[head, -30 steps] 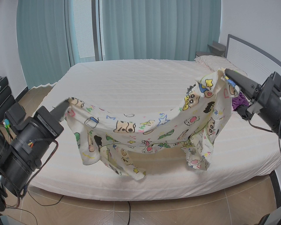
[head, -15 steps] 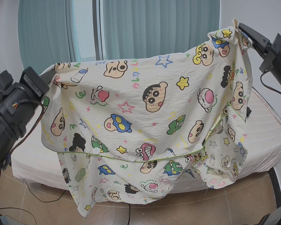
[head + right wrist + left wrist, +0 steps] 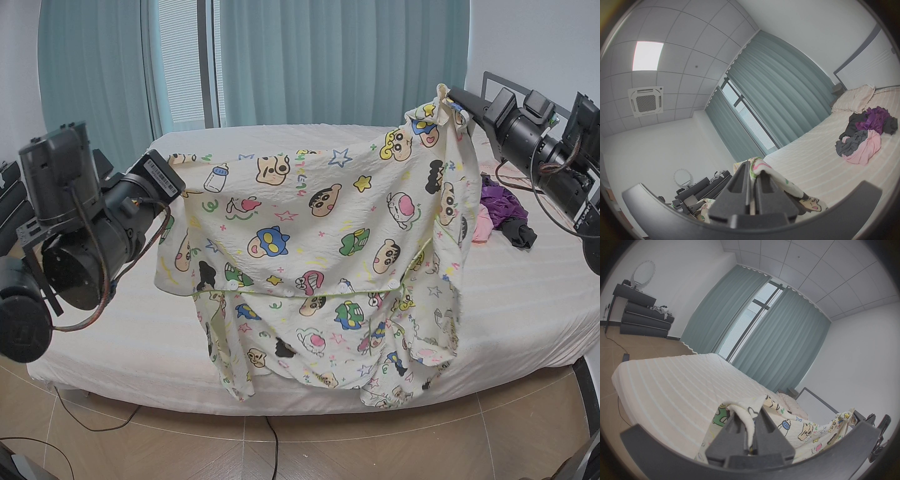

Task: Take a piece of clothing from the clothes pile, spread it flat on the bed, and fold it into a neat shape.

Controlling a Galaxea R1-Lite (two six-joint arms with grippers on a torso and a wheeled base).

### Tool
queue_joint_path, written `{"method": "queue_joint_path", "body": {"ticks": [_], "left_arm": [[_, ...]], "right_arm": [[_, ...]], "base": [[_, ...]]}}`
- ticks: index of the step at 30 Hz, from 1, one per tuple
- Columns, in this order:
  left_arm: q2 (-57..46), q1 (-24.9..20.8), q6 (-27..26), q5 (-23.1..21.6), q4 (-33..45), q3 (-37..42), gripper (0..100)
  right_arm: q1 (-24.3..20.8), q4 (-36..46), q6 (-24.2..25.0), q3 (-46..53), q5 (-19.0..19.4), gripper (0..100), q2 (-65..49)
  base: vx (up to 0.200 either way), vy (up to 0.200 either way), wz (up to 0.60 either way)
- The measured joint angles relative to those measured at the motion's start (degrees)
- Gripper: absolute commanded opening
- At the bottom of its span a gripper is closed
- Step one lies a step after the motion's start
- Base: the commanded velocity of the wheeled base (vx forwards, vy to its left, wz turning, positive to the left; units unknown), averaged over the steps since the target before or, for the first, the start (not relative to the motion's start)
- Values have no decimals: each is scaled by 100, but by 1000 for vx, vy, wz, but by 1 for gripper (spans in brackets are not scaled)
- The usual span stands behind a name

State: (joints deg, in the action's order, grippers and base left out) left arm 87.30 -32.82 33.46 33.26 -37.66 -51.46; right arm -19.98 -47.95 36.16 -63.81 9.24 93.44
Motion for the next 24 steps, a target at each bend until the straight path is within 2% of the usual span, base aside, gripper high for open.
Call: {"method": "queue_joint_path", "body": {"ticks": [11, 24], "left_arm": [[884, 495, 89, -195, 0, -427, 0], [1679, 744, 88, -219, 40, -1003, 0]], "right_arm": [[72, -213, -2, -356, -210, 0, 725], [162, -230, -6, -458, -279, 0, 1193]], "base": [[200, 0, 0], [200, 0, 0]]}}
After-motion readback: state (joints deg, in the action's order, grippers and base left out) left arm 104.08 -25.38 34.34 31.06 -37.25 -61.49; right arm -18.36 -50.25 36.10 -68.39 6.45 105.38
